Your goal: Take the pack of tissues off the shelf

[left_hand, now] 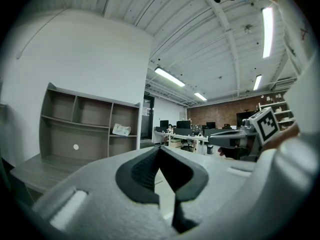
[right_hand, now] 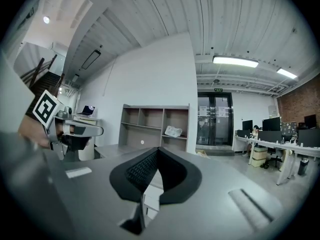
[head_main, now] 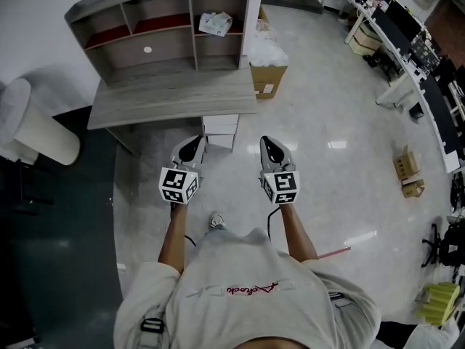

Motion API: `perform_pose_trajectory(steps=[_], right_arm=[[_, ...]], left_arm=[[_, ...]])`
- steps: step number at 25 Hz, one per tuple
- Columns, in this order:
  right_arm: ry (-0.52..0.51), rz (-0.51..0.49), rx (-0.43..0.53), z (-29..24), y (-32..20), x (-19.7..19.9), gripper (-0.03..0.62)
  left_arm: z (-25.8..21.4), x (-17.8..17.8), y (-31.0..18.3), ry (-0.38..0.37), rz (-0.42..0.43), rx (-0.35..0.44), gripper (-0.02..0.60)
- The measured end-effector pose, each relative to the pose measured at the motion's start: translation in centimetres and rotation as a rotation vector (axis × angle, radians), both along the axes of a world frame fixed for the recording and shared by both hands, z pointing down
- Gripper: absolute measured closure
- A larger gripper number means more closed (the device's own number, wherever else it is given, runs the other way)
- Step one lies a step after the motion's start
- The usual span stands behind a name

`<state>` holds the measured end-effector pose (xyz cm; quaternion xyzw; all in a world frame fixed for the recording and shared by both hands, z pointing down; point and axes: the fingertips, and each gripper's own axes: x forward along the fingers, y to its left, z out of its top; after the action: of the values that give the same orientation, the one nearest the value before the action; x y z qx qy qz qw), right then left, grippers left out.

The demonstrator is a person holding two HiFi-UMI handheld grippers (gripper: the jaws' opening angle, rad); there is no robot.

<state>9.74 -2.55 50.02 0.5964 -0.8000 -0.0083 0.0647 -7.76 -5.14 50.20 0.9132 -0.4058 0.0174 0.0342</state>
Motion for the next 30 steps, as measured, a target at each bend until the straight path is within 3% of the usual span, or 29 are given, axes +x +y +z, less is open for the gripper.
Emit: perform_pose_trajectory(steps=[10, 19, 30], right_arm=[[0.007, 0.062, 0.015, -0.4, -6.8, -1.1, 0.588], [-0.008, 0.115, 0.000, 1.2, -8.7, -0.4, 0.586], [-0.022, 0.114, -0.019, 2.5, -12.3, 0.5, 0.586]], left_arm=[[-0.6, -0.6, -8.1, -0.003, 0.076, 0.016, 0.581], [0.6, 0.4, -10.4, -0.011, 0.126, 0.004, 0.581], [1.8, 1.3, -13.8, -0.022, 0.120, -0.015, 0.581]])
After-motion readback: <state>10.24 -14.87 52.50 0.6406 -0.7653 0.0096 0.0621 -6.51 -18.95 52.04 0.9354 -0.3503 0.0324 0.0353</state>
